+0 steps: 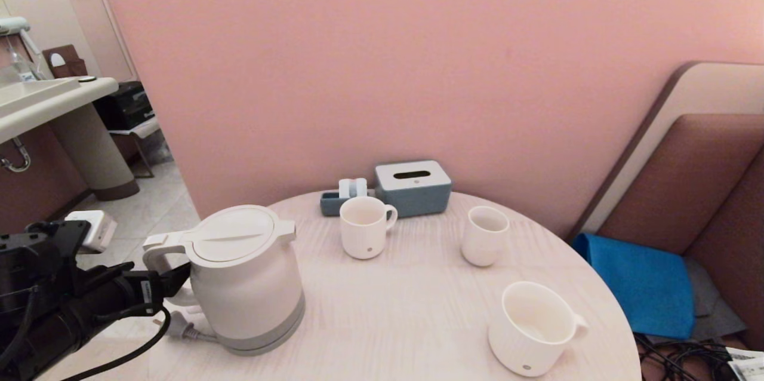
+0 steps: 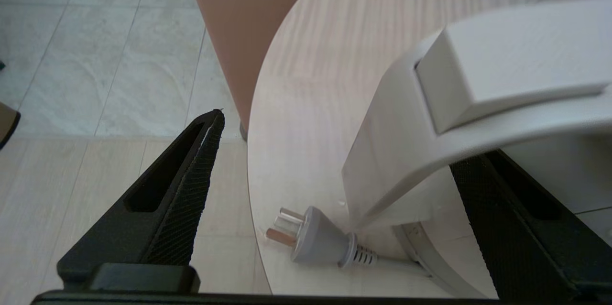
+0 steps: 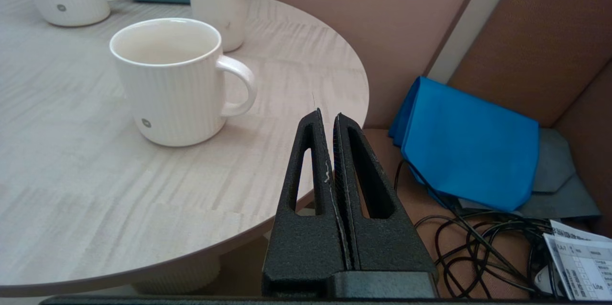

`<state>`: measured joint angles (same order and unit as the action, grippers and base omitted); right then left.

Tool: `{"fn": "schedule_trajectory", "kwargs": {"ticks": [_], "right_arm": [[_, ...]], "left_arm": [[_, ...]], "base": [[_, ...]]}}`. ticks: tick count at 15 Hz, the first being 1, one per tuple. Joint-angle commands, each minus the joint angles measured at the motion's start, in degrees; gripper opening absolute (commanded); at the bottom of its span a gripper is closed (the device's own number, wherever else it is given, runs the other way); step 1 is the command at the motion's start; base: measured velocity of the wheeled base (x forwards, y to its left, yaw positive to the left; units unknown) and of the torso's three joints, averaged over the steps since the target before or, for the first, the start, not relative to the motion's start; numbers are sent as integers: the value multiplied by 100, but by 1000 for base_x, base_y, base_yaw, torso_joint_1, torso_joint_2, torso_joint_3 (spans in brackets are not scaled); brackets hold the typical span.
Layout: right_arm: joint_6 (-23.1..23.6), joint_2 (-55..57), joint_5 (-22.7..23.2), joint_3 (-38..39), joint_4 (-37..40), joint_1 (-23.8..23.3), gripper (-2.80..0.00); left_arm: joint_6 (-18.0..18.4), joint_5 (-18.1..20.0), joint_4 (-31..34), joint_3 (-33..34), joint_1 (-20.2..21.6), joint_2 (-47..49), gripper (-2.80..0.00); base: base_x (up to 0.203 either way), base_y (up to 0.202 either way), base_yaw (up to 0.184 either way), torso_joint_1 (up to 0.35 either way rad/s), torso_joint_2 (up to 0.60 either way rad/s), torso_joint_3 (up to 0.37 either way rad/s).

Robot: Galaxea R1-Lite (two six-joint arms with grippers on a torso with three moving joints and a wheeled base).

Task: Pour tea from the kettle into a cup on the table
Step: Pick up the kettle

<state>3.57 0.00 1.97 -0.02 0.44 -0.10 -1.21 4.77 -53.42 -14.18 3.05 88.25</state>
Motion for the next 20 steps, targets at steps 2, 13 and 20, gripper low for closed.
{"fn": "schedule_trajectory", "kwargs": {"ticks": [2, 13, 20], "right_arm": [[3, 0, 5, -6, 0, 1, -280], [12, 0, 5, 2, 0, 1, -280], [12, 0, 5, 2, 0, 1, -280]], "left_arm": [[-11, -2, -28, -35, 3, -141, 0], [-336, 13, -362, -81, 3, 22, 0], [-336, 16, -371, -32, 3, 35, -280]], "base": [[0, 0, 0, 0, 0, 0], [0, 0, 0, 0, 0, 0], [0, 0, 0, 0, 0, 0]]}}
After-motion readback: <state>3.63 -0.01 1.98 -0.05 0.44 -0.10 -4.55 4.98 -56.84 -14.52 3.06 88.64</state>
